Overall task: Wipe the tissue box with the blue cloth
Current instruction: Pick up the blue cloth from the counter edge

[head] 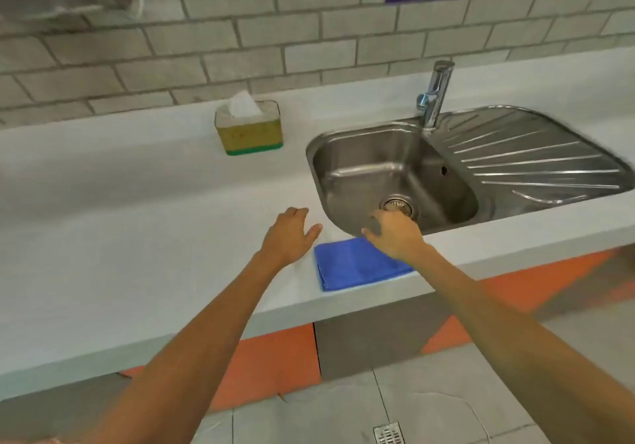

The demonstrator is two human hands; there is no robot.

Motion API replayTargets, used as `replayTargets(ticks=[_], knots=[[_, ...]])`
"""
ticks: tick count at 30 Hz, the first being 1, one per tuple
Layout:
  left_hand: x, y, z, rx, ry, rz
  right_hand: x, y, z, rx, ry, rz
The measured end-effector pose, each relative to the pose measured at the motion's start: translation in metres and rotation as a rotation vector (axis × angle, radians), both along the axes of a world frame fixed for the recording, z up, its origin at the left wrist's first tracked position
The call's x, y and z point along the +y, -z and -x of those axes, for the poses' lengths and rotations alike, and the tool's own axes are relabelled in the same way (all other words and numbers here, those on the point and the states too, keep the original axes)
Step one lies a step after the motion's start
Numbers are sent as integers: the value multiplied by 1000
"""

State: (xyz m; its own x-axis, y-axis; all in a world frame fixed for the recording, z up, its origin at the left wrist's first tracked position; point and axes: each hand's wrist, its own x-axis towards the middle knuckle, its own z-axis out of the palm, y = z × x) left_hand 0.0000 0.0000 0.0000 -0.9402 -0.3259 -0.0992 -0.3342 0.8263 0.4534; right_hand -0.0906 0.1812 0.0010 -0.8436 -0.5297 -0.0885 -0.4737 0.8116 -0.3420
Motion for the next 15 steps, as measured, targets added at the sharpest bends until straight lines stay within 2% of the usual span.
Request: replayTargets(ticks=[7,15], knots=[[22,37,-1,-111,34,-33,23,29,-16,0,36,-7],[29,40,3,-152,-83,-126,27,34,-22,-11,92,-6]])
